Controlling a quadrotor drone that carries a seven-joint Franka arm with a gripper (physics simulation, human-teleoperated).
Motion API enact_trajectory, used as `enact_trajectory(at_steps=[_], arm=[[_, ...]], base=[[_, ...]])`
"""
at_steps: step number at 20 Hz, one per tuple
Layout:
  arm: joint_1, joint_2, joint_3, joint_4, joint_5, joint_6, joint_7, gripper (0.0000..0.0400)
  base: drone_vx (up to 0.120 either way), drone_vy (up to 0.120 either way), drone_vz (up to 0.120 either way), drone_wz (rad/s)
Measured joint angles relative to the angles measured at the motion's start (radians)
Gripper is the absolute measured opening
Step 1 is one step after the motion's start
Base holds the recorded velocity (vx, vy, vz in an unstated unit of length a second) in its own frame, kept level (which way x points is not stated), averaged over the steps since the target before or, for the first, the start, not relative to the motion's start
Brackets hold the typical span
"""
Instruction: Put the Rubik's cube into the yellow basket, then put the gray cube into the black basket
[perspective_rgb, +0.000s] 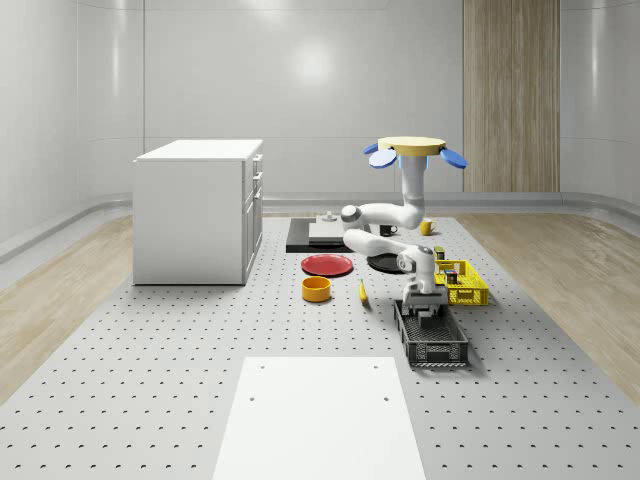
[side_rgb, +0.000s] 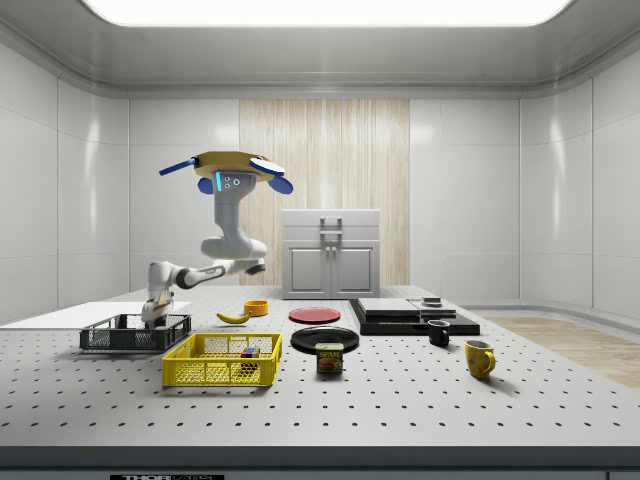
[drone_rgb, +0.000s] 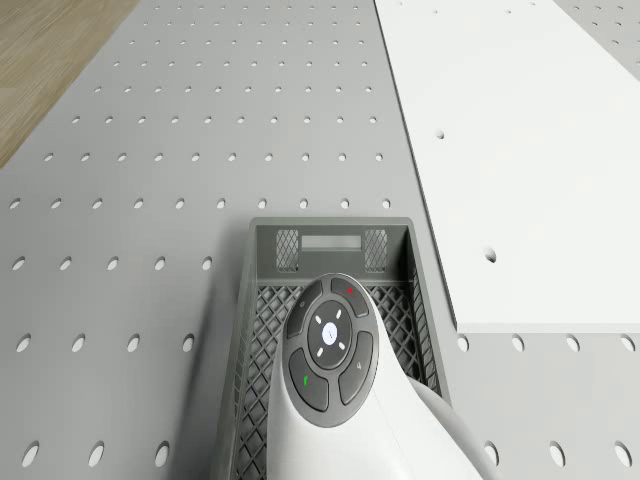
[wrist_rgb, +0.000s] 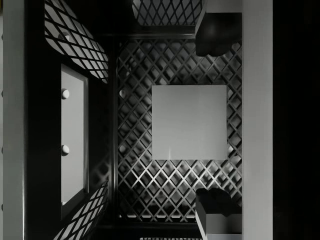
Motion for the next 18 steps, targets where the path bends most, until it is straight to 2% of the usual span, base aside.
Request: enact_trajectory(at_steps=[7,18], arm=[[0.010,0.002,0.031,-0.015,0.028,-0.019,-0.001,0.0399],[0.014,0.006,0.039,-0.019,0.034,-0.027,-0.003,0.0400]], base=[[0.000,0.000,0.000,0.000],[0.000,0.000,0.000,0.000]])
